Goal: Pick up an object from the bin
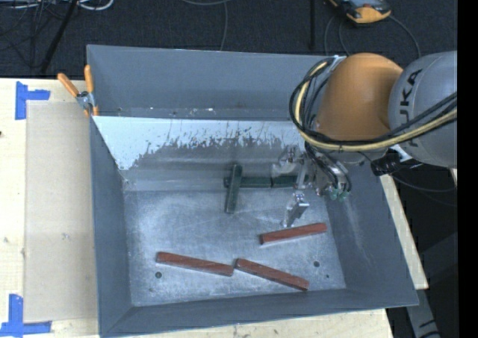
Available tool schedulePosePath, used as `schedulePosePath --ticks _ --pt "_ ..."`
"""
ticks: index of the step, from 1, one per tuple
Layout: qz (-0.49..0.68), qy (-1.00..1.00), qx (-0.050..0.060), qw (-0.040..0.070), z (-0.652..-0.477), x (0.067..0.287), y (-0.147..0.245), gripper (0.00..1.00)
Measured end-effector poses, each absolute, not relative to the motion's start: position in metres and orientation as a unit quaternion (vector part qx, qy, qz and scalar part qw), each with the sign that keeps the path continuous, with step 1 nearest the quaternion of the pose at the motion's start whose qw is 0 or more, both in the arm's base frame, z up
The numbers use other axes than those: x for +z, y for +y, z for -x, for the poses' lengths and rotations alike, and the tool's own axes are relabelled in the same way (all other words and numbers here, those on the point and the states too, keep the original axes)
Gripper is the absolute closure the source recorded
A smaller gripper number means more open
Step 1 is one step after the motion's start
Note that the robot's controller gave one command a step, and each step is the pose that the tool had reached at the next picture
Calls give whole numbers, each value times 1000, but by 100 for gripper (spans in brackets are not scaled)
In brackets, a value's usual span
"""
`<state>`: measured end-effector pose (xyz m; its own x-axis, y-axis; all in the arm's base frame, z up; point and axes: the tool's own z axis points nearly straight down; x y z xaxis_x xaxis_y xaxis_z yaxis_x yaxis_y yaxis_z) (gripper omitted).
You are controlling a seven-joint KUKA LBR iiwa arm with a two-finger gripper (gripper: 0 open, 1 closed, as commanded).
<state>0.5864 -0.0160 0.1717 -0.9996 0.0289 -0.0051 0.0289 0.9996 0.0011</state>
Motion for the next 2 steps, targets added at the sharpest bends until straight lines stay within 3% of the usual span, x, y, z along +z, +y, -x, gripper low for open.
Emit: schedulePosePath --ticks 1,2 --pt "29 1000 1 7 -603 76 -54 100" --pt "29 1000 0 0 -600 74 -54 0"
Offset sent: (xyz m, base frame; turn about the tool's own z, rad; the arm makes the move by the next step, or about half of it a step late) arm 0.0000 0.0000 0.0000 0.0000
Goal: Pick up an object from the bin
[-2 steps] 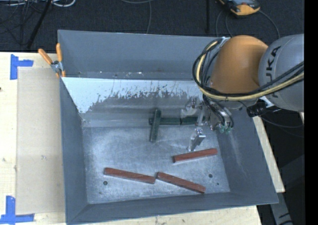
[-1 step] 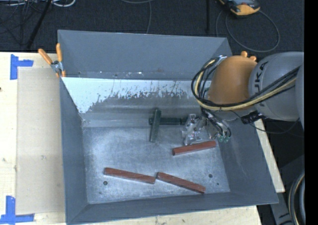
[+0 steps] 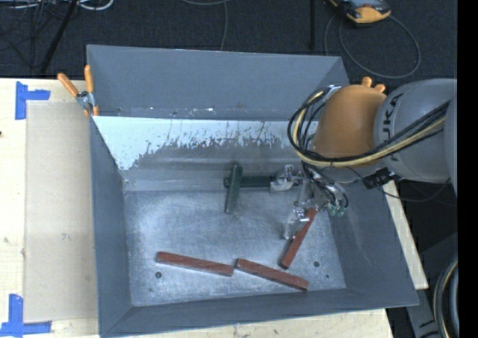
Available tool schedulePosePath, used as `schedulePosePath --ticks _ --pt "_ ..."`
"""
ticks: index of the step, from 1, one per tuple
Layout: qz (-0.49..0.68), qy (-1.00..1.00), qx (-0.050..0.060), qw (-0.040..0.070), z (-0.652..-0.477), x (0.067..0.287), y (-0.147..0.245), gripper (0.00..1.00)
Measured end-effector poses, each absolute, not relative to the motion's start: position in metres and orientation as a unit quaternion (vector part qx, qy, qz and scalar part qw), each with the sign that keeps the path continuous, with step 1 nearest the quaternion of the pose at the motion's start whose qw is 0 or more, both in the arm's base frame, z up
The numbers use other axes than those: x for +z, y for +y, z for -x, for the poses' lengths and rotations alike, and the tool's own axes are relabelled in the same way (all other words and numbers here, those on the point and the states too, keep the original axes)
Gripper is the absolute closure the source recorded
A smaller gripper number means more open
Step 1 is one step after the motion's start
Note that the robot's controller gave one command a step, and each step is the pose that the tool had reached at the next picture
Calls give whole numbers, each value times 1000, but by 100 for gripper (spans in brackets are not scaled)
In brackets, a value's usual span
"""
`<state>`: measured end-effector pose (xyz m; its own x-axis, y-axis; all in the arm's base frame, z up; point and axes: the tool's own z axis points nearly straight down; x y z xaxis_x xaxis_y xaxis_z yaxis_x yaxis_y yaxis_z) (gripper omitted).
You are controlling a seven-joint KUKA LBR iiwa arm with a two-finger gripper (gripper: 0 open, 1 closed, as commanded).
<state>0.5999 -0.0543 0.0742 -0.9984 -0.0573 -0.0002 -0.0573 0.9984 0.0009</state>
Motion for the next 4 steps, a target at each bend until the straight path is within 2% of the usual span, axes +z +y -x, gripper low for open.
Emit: schedulePosePath --ticks 1,2,3,4 --pt "28 1000 0 1 -600 74 -54 0" --pt "76 997 1 0 -564 82 -60 0" --pt "212 977 -1 3 -543 74 -109 100" --pt "211 978 0 0 -542 73 -109 0"
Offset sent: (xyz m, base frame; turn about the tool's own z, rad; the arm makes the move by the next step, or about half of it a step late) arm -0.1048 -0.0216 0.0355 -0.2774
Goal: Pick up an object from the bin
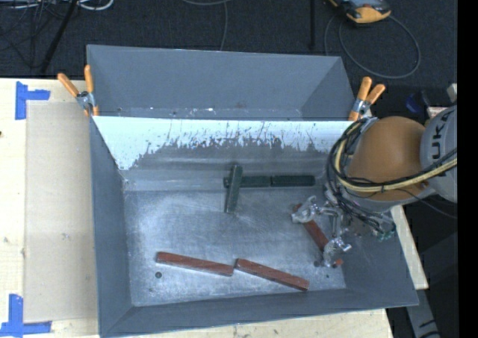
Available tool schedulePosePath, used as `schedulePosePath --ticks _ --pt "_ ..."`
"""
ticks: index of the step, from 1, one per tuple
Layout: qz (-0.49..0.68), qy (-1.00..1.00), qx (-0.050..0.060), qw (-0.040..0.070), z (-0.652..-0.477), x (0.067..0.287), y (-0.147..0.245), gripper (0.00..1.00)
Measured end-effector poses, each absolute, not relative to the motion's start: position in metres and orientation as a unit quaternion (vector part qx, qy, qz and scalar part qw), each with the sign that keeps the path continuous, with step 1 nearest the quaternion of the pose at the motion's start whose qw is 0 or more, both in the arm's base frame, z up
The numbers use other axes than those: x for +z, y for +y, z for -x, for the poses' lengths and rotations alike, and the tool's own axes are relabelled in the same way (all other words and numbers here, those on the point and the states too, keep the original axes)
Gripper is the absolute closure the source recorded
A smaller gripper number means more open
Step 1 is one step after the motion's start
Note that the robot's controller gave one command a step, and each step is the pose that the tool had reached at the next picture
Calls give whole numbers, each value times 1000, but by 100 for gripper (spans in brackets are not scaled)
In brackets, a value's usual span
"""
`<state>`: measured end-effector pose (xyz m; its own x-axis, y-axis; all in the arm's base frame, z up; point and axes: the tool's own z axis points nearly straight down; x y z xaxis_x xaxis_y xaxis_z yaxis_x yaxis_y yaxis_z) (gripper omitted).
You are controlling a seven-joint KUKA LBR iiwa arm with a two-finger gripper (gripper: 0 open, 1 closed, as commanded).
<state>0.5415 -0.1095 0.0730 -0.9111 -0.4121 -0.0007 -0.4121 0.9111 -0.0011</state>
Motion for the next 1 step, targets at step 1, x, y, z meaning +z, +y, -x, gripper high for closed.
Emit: schedulePosePath --ticks 1 --pt "210 978 0 1 -541 73 -110 0"
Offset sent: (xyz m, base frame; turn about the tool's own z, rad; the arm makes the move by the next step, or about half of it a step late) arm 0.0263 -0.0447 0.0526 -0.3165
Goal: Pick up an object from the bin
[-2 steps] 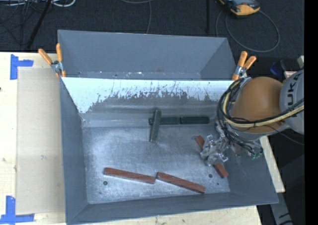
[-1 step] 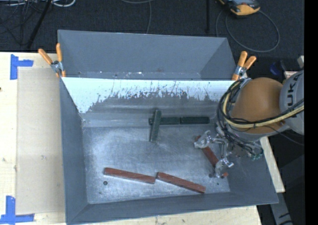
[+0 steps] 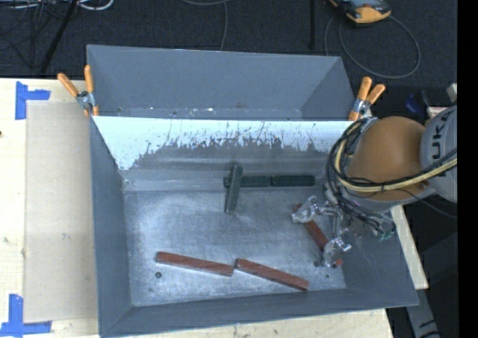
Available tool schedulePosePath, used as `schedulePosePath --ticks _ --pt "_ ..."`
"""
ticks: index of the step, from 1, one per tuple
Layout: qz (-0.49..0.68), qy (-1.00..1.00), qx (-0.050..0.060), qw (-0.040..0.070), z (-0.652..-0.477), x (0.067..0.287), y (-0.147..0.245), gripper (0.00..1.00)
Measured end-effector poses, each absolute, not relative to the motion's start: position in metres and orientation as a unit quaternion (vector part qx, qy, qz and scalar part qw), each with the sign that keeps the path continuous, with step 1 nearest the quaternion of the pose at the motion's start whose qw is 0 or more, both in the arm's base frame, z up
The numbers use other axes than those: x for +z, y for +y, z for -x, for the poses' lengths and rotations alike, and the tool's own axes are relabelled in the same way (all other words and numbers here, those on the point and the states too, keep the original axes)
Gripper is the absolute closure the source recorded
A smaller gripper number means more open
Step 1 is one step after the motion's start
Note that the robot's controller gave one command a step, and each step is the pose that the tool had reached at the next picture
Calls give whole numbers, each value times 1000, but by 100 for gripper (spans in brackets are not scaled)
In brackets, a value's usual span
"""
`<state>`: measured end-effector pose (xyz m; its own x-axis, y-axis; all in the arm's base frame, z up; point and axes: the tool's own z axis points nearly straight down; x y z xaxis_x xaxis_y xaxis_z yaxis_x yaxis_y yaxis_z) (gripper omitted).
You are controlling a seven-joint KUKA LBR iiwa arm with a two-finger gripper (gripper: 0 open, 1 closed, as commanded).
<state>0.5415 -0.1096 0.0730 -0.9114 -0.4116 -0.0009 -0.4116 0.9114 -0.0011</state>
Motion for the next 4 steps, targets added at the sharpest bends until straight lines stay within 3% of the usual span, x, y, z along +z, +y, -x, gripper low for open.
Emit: schedulePosePath --ticks 1,2,3,4 --pt "274 962 3 -2 -550 89 -121 0" --pt "335 942 -1 2 -554 99 -142 0" --pt "373 928 0 0 -580 103 -141 0" --pt "511 859 3 3 -574 74 -144 100"
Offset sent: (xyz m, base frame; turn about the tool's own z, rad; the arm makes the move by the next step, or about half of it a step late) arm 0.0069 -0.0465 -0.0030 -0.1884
